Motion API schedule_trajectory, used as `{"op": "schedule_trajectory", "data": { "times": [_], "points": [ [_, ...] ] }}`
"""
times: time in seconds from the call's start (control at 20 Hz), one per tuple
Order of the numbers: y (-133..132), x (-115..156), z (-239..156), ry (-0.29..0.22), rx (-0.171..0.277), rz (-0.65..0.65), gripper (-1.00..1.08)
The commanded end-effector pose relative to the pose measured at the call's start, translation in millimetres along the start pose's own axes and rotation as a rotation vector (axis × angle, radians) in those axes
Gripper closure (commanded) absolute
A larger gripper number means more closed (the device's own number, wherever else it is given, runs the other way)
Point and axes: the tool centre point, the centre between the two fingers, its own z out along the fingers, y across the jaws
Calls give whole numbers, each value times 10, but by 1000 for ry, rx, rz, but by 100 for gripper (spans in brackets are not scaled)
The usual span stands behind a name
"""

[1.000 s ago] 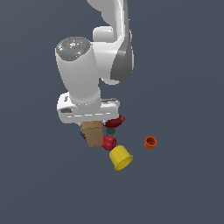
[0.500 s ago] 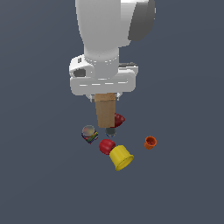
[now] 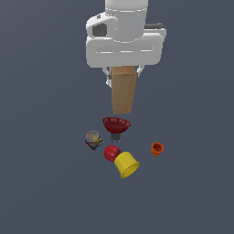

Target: Pick up a designated object from a clutter of objects.

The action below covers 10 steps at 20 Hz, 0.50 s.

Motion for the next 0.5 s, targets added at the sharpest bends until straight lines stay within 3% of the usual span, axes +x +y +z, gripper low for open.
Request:
{"op": "schedule_trajectory", "data": {
  "times": [0.0, 0.45],
  "points": [
    [-86, -58, -188, 8, 0, 1, 108],
    [-215, -136, -405, 9, 1, 1, 108]
  ]
}}
